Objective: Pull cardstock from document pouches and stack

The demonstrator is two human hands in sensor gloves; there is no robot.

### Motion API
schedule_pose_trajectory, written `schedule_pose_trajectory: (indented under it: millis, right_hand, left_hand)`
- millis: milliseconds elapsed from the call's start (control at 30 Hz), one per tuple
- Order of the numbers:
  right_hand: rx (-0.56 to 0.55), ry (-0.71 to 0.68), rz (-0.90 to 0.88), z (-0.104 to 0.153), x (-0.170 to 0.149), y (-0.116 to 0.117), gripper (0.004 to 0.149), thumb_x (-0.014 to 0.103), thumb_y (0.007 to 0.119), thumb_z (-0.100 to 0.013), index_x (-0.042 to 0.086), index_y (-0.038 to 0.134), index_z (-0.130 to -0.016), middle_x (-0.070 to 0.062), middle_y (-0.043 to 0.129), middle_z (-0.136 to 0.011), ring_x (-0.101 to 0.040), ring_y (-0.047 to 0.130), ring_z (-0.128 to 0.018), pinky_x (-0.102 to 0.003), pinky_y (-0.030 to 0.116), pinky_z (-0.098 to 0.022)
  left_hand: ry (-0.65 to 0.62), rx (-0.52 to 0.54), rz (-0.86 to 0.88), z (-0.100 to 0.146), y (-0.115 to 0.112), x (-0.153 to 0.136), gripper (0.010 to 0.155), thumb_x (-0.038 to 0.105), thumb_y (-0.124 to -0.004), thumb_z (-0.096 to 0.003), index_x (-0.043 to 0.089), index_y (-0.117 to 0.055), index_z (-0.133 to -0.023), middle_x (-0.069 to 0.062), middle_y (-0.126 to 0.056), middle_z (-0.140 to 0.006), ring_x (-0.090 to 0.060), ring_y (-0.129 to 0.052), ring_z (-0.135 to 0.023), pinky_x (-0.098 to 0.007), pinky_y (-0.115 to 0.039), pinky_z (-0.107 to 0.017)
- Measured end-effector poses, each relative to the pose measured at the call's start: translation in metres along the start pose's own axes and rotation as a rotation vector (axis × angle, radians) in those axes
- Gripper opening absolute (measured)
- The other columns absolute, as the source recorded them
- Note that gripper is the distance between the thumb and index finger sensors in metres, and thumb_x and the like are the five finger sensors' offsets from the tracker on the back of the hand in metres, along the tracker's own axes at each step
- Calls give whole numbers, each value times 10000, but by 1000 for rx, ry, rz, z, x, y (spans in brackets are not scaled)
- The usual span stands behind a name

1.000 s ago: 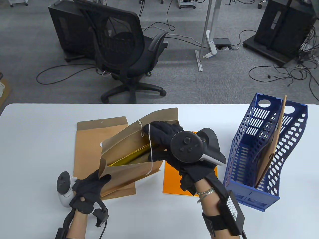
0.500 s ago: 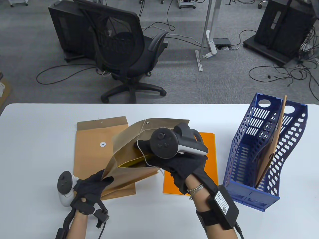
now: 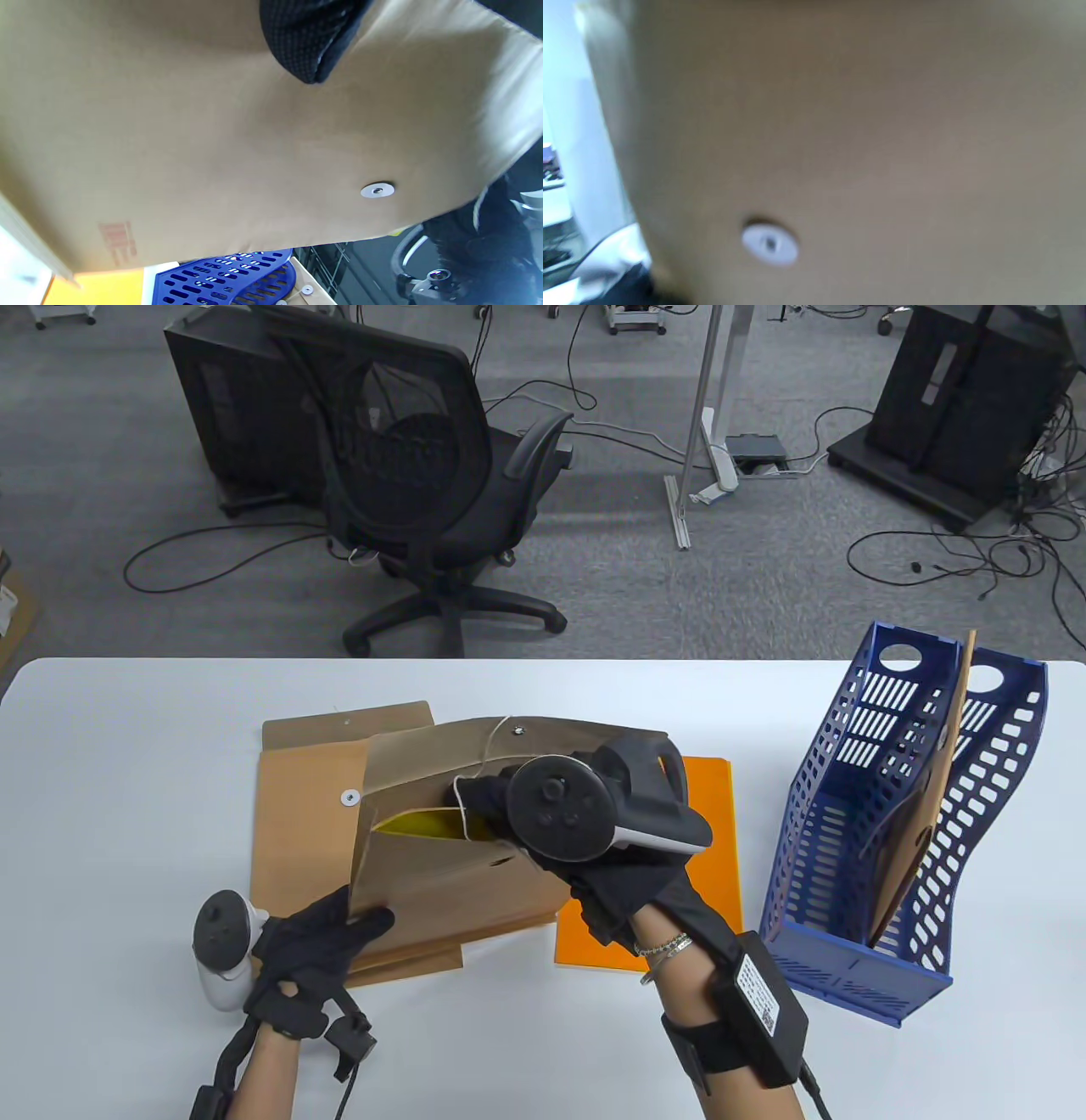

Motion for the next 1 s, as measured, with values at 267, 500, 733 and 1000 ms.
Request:
schedule_pose_trajectory:
  millis: [267,500,733,1000]
  right_hand:
    - [-401,132,135,36,-8,-77,472,274,776,-512,316,757,-982,-5,981,-791,-230,996,-694,-435,797,-597]
    - [-776,282,187,86,-17,-129,474,296,756,-533,328,717,-1004,15,958,-821,-214,989,-702,-404,809,-584]
    - [-939,430,238,125,-34,-157,481,322,729,-553,325,668,-1030,47,942,-835,-167,997,-699,-365,830,-577]
    - [-1091,536,190,166,-59,-169,465,302,722,-561,301,676,-1023,9,944,-826,-190,1017,-651,-360,869,-505]
  left_hand:
    - [2,32,32,1,6,-3,464,326,-814,-474,373,-776,-934,27,-959,-913,-183,-991,-793,-440,-792,-576]
    - [3,80,81,4,13,-5,455,327,-810,-475,366,-786,-927,18,-970,-896,-186,-1002,-771,-434,-802,-557]
    - [28,136,147,9,26,-14,459,329,-806,-479,359,-775,-936,22,-977,-885,-180,-1012,-754,-425,-811,-546]
    - [16,207,222,14,40,-15,458,336,-799,-486,364,-764,-941,26,-970,-890,-171,-1009,-758,-418,-813,-548]
Point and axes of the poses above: the tracker on the back of each hand, its own x axis roughly to the thumb side, its own z axis roughly from the fingertips to the wrist, y = z × x, the point moved 5 cm from there along -z, roughly from the wrist to the fingertips
